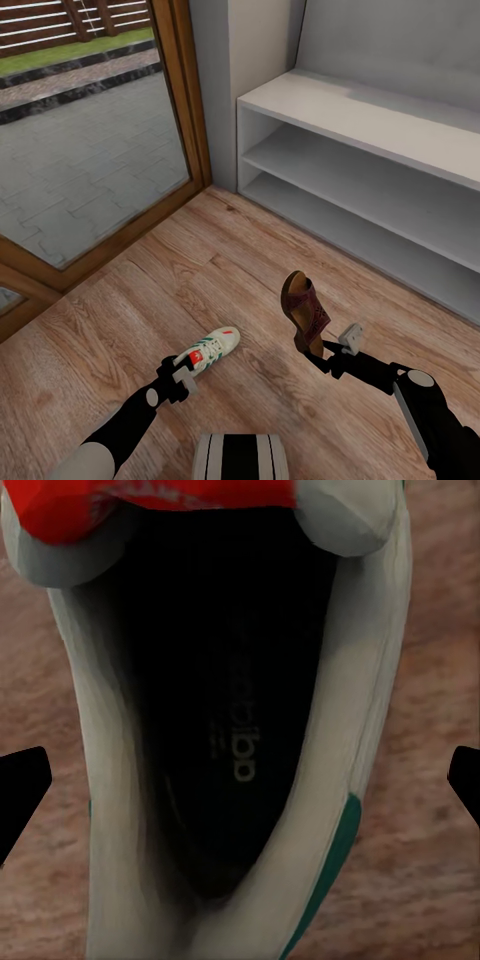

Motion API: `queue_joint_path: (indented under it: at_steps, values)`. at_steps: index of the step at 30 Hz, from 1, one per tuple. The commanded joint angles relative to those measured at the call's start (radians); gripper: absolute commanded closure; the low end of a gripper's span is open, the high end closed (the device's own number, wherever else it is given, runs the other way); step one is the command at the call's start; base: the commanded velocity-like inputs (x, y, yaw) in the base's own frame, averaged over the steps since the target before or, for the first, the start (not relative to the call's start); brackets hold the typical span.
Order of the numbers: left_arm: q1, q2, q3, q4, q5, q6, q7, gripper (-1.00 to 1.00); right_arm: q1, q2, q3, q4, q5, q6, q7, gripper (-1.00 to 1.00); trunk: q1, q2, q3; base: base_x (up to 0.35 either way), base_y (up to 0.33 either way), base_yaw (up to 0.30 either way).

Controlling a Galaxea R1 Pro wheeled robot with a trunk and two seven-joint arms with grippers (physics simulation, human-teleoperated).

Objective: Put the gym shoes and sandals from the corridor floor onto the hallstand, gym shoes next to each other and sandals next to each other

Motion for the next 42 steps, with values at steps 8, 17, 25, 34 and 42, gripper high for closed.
queue_joint_path:
  at_steps: [8, 17, 25, 34, 42]
  values:
    - [0.000, 0.001, -0.002, -0.004, -0.010, 0.000, -0.002, -1.00, 0.000, 0.000, -0.002, -0.002, 0.003, 0.008, 0.004, 1.00, 0.000, 0.000, -0.001, 0.000, 0.000, 0.000]
    - [0.000, 0.000, -0.002, -0.004, -0.010, 0.000, -0.002, -1.00, 0.000, 0.000, -0.002, -0.002, 0.003, 0.008, 0.004, 1.00, 0.000, 0.000, -0.004, 0.000, 0.000, 0.000]
    - [0.001, 0.001, -0.002, -0.004, -0.010, 0.000, -0.002, -1.00, 0.000, 0.000, -0.002, -0.002, 0.003, 0.008, 0.004, 1.00, 0.003, -0.002, -0.024, 0.000, 0.000, 0.000]
    - [0.002, 0.000, -0.002, -0.004, -0.011, 0.000, -0.002, -1.00, 0.000, 0.000, -0.002, -0.002, 0.003, 0.008, 0.004, 1.00, 0.003, -0.002, -0.024, 0.000, 0.000, 0.000]
    - [0.002, 0.001, -0.002, -0.004, -0.010, 0.000, -0.002, -1.00, 0.000, 0.000, -0.002, -0.002, 0.003, 0.009, 0.004, 1.00, 0.005, -0.003, -0.043, 0.000, 0.000, 0.000]
